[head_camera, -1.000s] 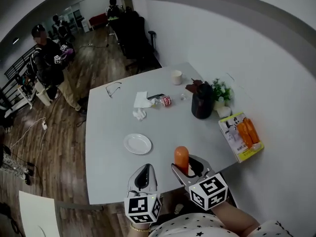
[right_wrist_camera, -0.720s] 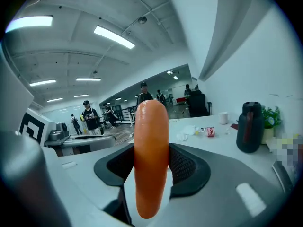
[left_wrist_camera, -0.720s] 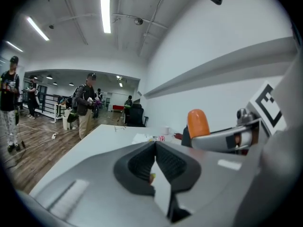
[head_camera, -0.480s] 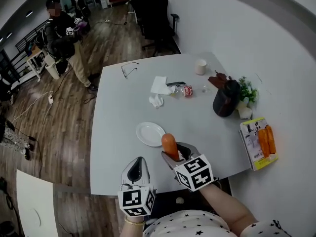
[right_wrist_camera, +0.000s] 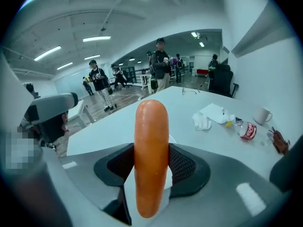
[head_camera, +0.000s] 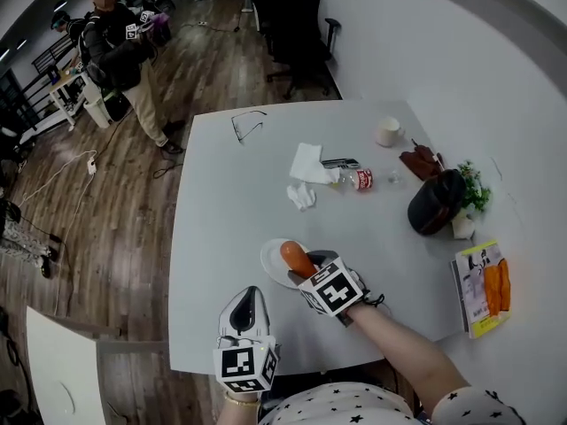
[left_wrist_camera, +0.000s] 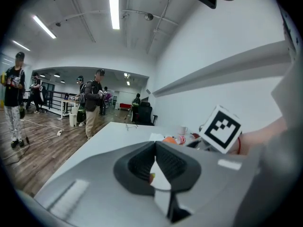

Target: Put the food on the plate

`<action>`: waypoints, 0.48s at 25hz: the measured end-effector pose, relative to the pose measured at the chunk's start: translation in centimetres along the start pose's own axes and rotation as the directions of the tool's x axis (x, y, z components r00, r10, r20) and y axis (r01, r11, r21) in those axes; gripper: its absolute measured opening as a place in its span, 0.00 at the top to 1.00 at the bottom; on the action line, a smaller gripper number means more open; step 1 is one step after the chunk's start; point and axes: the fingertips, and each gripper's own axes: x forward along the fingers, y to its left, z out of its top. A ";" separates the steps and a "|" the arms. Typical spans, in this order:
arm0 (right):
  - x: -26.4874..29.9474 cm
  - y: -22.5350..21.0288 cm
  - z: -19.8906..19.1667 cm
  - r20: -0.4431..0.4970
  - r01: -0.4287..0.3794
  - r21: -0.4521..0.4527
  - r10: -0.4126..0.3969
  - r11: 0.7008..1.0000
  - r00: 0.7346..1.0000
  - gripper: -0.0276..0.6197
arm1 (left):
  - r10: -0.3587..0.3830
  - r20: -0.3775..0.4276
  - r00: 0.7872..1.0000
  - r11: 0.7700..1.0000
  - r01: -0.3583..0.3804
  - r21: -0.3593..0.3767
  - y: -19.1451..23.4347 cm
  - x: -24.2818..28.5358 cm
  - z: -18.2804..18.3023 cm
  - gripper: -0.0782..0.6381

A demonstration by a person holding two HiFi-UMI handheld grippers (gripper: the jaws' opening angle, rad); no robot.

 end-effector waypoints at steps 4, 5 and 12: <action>4.3 -0.6 0.1 -0.120 -0.039 -0.058 0.032 0.998 0.992 0.62 | 0.023 -0.027 0.999 1.000 -0.024 -0.018 1.7 1.7 -0.6 0.88; 5.2 -0.6 0.0 -0.148 -0.050 -0.066 0.040 0.997 0.988 0.62 | 0.026 -0.033 0.999 0.999 -0.027 -0.021 2.1 2.1 -0.7 0.88; 9.6 -0.3 -0.9 -0.292 -0.109 -0.114 0.072 0.987 0.954 0.62 | 0.022 -0.070 0.997 0.999 -0.025 -0.034 3.1 3.5 -2.0 0.88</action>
